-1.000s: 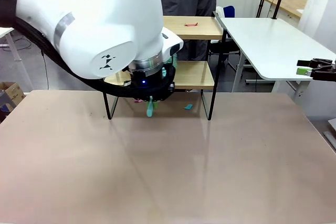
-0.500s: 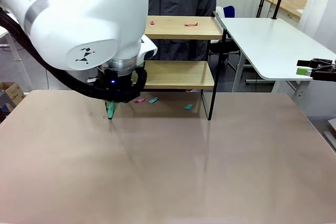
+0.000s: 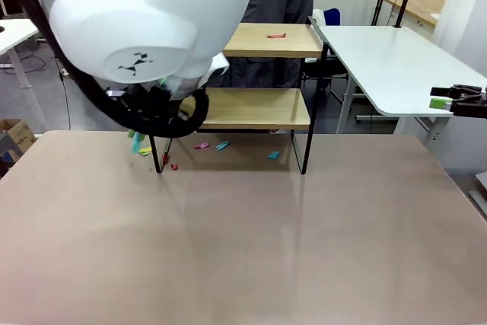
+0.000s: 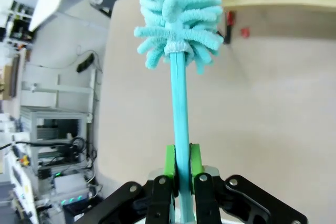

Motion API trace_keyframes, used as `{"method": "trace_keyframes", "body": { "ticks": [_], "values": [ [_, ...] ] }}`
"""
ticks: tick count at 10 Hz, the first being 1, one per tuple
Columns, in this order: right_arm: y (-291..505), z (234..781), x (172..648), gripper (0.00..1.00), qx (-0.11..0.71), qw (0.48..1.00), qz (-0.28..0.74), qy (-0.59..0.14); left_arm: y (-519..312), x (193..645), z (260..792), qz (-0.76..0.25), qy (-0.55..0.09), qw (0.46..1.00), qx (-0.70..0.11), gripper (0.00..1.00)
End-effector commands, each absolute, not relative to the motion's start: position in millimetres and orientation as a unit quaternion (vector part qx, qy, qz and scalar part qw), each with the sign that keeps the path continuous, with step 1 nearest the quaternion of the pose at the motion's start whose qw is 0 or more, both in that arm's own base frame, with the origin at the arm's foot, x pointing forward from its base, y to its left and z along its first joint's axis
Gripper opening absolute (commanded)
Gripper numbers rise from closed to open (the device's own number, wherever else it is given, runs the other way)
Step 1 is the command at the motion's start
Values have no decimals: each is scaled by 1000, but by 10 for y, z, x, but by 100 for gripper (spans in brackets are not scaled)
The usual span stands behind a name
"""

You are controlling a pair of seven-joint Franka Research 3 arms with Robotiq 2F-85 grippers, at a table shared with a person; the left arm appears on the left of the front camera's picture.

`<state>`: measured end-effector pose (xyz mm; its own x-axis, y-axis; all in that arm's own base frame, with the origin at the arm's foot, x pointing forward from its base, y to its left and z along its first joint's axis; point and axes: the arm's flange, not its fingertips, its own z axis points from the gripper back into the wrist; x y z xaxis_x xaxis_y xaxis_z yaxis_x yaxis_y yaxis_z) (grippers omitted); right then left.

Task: Clean the shelf.
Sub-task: Clean the specific section of the Shelf indicated by the human with the Duster.

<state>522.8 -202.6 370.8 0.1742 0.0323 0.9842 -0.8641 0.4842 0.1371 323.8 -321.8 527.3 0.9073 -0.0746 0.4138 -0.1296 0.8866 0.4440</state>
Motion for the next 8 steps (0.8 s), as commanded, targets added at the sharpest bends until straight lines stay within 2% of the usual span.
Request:
{"method": "trace_keyframes", "body": {
  "ticks": [1,3,5,8],
  "values": [
    [-2010,3744,5233,100,379,663,339,-549,-3106,3264,5176,16,-202,947,249,13],
    [-2010,3744,5233,100,379,663,339,-549,-3241,3235,5280,13,-214,948,236,13],
    [-2010,3744,5233,100,379,663,339,-549,-3078,3222,5388,-58,-231,961,142,13],
    [-2010,3744,5233,100,379,663,339,-549,-2825,3163,5472,-180,-257,948,53,13]
  ]
}}
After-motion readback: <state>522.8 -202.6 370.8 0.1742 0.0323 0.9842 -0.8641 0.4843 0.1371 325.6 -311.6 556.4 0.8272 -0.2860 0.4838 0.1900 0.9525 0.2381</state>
